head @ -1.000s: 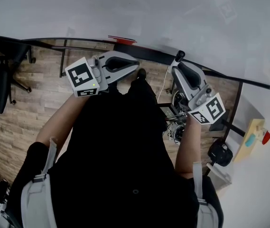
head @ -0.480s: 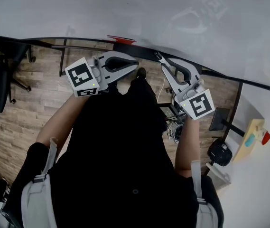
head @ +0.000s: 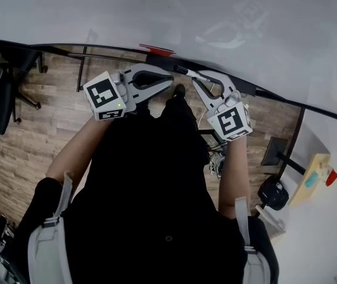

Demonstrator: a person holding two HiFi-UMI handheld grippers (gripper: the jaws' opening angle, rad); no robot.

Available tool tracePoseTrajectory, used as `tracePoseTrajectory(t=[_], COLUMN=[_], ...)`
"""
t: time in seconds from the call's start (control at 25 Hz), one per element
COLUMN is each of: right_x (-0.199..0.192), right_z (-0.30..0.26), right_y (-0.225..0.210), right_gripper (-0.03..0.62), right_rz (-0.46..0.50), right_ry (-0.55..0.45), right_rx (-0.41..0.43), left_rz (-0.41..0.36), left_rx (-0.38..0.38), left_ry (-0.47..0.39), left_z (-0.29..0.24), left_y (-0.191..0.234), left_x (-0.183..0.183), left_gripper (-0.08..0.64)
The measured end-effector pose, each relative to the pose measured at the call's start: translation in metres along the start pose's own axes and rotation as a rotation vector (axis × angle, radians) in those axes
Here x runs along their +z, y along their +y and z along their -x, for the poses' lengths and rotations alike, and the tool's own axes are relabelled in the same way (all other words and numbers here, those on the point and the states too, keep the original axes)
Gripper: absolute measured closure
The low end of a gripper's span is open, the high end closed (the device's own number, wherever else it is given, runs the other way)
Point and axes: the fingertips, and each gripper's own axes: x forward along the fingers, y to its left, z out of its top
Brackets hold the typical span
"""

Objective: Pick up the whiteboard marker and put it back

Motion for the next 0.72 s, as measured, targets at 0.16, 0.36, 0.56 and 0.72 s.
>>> tracePoseTrajectory(t=[0.16, 0.36, 0.56, 0.72], right_x=[-0.014, -0.030, -0.042, -0.049], right_z=[-0.014, -0.029, -0.039, -0.046], right_y=[0.003, 0.005, 0.005, 0.005], right_gripper=[0.518, 0.518, 0.518, 0.518], right_rz=[0.017, 0.018, -0.009, -0.014], right_ry=[0.040, 0.081, 0.102, 0.120], right_rx=[0.020, 0.050, 0.065, 0.078], left_rz=[-0.009, 0.005, 0.011, 0.013], left_rx=[0.010, 0.017, 0.029, 0.039], left_ry=[0.013, 0.018, 0.022, 0.028], left_z=[0.004, 0.005, 0.007, 0.009], left_y=[-0.001, -0.002, -0.001, 0.001], left_x=[-0.004, -0.010, -0.013, -0.014], left_gripper=[0.548, 0.548, 0.549, 0.548])
